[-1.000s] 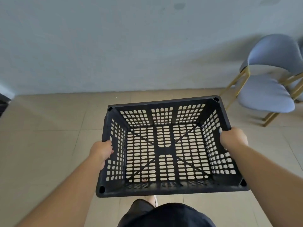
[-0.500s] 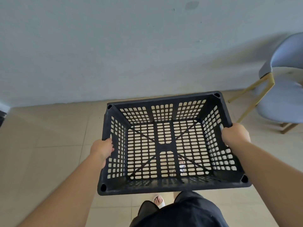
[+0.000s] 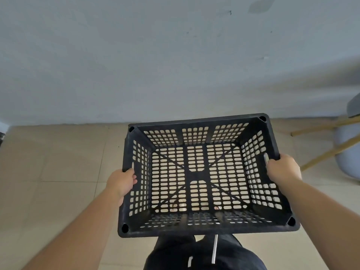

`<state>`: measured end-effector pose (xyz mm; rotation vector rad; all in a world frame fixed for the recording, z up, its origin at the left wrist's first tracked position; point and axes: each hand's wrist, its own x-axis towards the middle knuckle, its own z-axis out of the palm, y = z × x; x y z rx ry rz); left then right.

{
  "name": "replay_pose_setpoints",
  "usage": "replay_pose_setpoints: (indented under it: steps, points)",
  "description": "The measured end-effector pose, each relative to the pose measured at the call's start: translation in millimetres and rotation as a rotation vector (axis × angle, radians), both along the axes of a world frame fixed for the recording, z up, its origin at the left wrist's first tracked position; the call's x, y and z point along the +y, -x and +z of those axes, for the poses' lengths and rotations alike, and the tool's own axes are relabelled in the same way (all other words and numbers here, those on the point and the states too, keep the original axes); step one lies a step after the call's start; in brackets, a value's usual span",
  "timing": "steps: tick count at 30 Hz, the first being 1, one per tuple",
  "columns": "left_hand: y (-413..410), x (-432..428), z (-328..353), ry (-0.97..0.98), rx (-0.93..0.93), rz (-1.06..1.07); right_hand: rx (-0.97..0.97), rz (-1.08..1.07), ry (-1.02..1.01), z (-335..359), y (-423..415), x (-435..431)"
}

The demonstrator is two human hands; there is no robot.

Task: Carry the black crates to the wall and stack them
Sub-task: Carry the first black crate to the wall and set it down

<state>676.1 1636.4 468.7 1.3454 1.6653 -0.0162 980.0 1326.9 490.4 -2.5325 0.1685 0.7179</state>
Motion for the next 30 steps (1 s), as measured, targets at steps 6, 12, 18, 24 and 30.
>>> replay_pose_setpoints:
  steps: [6, 12, 18, 24, 30]
  points:
    - [-45.8, 83.8, -51.9, 0.072, 0.019, 0.009, 0.014, 0.012, 0.075, -41.8, -44.4, 79.8]
    - [-88.4, 148.8, -109.4, 0.119, 0.046, 0.009, 0.025, -0.008, 0.101, -93.6, -83.4, 142.5]
    - [-123.7, 191.1, -182.0, 0.127, 0.038, 0.018, 0.042, -0.019, 0.111, -172.8, -116.4, 177.3]
    - [-158.5, 222.4, -275.5, 0.115, 0.035, 0.049, 0.061, -0.038, 0.105, -276.5, -145.2, 205.6]
    - [-187.4, 239.3, -382.9, 0.111, 0.051, 0.037, 0.087, -0.051, 0.127, -386.2, -172.3, 220.2]
